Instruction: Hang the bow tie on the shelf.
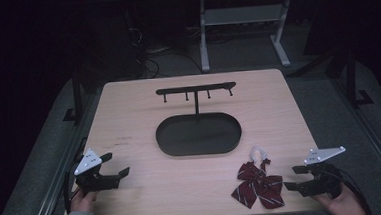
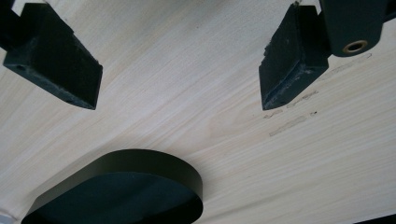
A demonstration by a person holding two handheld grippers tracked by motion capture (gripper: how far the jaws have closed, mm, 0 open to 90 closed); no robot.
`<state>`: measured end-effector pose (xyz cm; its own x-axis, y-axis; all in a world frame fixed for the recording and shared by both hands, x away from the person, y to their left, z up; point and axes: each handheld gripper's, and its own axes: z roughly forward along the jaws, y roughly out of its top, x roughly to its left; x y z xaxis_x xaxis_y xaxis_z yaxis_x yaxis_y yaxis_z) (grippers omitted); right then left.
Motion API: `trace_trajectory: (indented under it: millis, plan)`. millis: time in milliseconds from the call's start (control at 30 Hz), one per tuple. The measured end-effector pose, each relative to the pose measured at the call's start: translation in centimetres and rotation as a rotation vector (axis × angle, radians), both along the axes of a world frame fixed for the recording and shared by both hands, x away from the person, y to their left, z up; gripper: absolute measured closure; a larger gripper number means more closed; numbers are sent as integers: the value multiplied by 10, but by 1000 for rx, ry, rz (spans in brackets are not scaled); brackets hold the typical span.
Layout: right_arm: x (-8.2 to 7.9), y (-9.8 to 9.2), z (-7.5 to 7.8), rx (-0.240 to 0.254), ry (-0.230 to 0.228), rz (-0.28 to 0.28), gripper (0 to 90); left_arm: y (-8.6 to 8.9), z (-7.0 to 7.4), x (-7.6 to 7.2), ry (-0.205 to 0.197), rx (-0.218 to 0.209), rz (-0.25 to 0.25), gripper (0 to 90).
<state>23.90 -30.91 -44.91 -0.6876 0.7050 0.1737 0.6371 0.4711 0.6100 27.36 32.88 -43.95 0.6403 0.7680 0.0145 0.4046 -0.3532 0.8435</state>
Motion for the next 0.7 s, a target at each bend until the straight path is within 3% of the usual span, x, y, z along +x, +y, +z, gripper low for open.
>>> trace_trajectory:
  millis: [300, 700]
  plan:
    - [4, 3, 9, -26, 14, 23, 330, -1, -1, 0, 3, -8, 8, 129]
    - [28, 23, 37, -99, 31, 89, 350, -1, -2, 1, 2, 3, -2, 129]
